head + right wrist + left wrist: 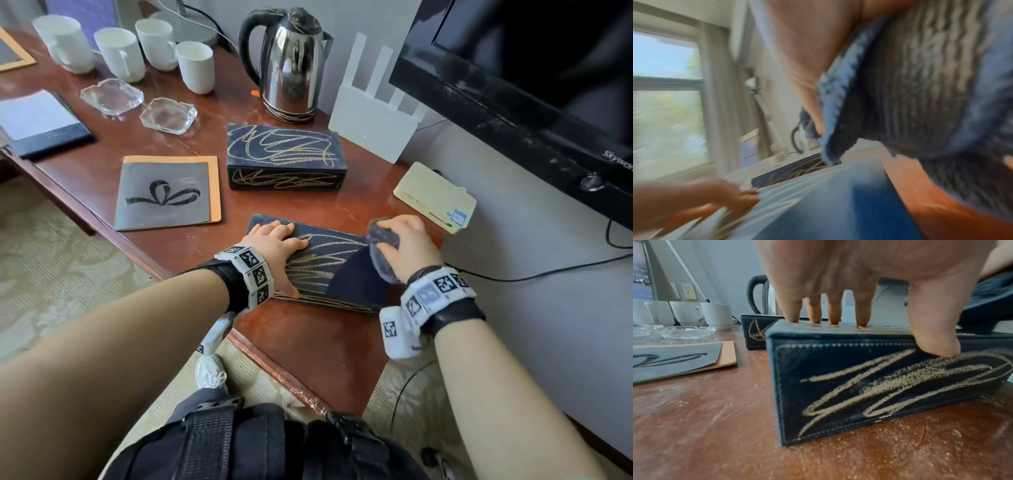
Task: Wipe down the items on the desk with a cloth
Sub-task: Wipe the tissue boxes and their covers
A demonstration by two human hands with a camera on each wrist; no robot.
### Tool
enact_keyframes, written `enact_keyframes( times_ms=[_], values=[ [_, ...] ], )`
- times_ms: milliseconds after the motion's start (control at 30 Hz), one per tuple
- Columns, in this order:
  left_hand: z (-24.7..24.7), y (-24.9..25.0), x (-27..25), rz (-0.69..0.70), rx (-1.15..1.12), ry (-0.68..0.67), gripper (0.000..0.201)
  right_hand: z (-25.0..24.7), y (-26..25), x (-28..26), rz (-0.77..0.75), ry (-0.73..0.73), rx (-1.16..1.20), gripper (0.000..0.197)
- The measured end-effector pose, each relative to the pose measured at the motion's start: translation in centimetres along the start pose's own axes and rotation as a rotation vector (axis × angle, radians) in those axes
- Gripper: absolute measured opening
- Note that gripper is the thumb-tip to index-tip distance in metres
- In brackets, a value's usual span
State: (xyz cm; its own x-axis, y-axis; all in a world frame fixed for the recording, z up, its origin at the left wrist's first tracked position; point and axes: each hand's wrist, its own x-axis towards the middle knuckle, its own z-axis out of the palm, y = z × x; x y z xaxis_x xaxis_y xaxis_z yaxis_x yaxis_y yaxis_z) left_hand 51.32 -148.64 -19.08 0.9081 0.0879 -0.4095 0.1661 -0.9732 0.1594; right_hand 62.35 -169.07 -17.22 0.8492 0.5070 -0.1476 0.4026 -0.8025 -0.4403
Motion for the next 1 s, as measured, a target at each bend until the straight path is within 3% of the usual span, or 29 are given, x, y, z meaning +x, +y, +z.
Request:
enact_keyframes(
  times_ms=[67, 100, 233, 300, 433, 500, 600, 667, 800, 833, 933, 1000],
  values=[
    [0.0, 0.0, 0.0, -0.002, -0.002, -0.001, 0.097, 1.3, 0.1, 0.0, 0.091, 0.01, -0.145, 0.032],
    [0.0, 0.0, 0.0, -0.001, -0.001, 0.001, 0.097, 2.3, 0.1, -0.6, 0.066, -0.019, -0.217, 0.035],
    [0.1, -0.1, 0.2, 0.0, -0.004, 0.005, 0.097, 2.5, -0.6, -3.4, -0.214, -0.227, -0.285, 0.029],
    [0.3, -0.1, 0.3, 0.004, -0.001, 0.015, 0.098, 0.9, -1.0, -3.1, -0.271, -0.316, -0.218, 0.018],
    [0.4, -0.2, 0.4, 0.008, 0.011, 0.022, 0.099, -0.6, 0.4, 0.7, 0.036, 0.099, -0.025, 0.021],
    [0.3, -0.2, 0.3, 0.01, 0.015, 0.022, 0.099, 0.6, 0.5, 1.4, 0.132, 0.026, -0.112, 0.032],
    [0.4, -0.2, 0.4, 0.011, 0.011, 0.02, 0.1, 2.3, 0.4, 0.2, 0.121, -0.037, -0.284, 0.036],
    [0.5, -0.4, 0.5, 0.013, 0.014, 0.024, 0.1, 2.4, 0.8, -0.4, 0.083, -0.079, -0.316, 0.035],
    [0.6, -0.4, 0.6, 0.019, 0.02, 0.027, 0.1, -0.4, 0.8, 0.6, 0.059, -0.301, -0.298, 0.024],
    [0.5, -0.4, 0.5, 0.019, 0.022, 0.026, 0.1, -1.2, 0.7, 1.4, 0.061, -0.29, -0.284, 0.022],
    [0.5, -0.4, 0.5, 0.022, 0.023, 0.022, 0.099, -1.4, 0.7, 3.0, 0.108, -0.053, -0.173, 0.02],
    [0.4, -0.4, 0.4, 0.021, 0.023, 0.02, 0.099, 0.6, 0.1, 2.5, 0.119, -0.029, -0.163, 0.022]
  ],
)
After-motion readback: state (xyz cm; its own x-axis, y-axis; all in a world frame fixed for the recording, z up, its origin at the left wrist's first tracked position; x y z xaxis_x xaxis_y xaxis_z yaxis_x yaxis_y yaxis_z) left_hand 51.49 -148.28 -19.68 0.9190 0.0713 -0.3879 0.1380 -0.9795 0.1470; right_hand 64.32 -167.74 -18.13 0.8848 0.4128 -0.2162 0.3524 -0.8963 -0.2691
